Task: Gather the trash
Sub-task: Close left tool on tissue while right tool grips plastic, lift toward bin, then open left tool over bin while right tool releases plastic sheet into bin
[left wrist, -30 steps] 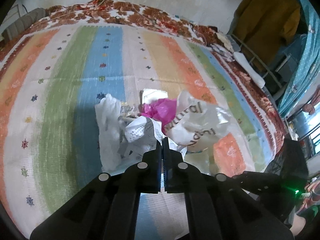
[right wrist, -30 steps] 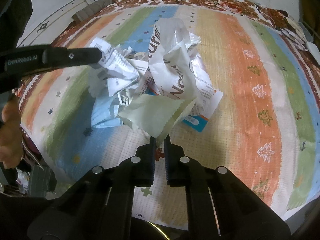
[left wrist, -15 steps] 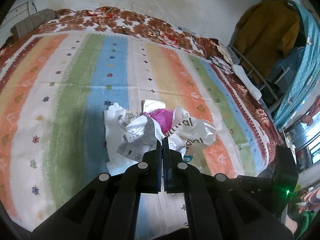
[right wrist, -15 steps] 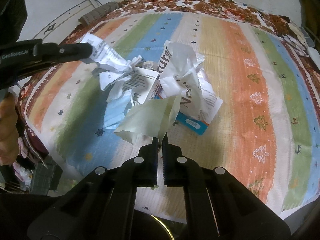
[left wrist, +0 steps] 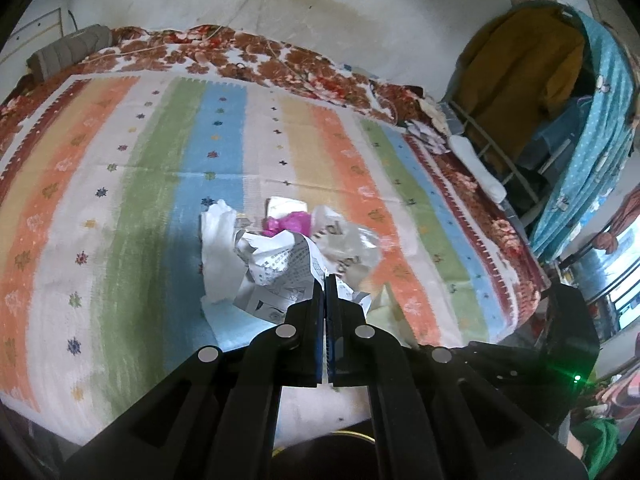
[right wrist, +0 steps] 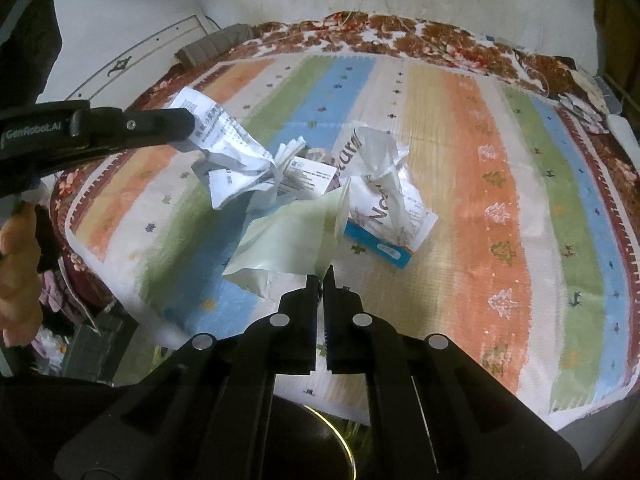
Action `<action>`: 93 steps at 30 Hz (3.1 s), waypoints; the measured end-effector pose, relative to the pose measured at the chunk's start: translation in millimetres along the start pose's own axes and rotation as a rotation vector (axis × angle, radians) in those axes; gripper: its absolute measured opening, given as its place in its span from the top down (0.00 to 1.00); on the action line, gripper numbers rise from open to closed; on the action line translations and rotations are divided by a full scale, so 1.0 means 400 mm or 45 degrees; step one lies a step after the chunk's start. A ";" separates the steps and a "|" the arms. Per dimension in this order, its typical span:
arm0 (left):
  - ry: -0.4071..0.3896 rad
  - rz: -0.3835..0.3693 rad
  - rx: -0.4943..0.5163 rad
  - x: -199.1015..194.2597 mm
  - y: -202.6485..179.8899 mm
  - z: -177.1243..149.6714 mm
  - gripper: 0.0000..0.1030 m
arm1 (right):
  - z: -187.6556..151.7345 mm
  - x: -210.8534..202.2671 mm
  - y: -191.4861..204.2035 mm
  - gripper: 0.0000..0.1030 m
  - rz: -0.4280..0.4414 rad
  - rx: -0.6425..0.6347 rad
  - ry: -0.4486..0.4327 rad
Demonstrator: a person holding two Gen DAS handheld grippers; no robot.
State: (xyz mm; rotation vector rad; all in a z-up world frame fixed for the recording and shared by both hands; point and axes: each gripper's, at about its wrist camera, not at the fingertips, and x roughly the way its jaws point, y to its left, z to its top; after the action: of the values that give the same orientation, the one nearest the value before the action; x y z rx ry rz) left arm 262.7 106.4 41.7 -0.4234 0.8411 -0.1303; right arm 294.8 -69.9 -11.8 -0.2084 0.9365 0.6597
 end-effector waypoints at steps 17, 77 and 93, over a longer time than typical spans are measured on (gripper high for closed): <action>-0.071 -0.065 -0.025 -0.140 -0.063 -0.106 1.00 | -0.094 -0.169 0.031 0.98 0.008 -0.036 -0.103; 0.378 0.244 -0.147 -0.049 -0.066 -0.537 1.00 | -0.482 -0.072 0.074 0.98 -0.039 -0.032 0.403; 0.360 0.182 -0.227 -0.053 -0.051 -0.524 0.50 | -0.465 -0.081 0.052 0.65 -0.028 0.043 0.371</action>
State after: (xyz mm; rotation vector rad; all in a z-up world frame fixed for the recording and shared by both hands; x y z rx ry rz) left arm 93.4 28.4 -58.7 -0.5177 1.1634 0.0191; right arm 142.8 -149.4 -93.3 -0.2893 1.2222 0.6024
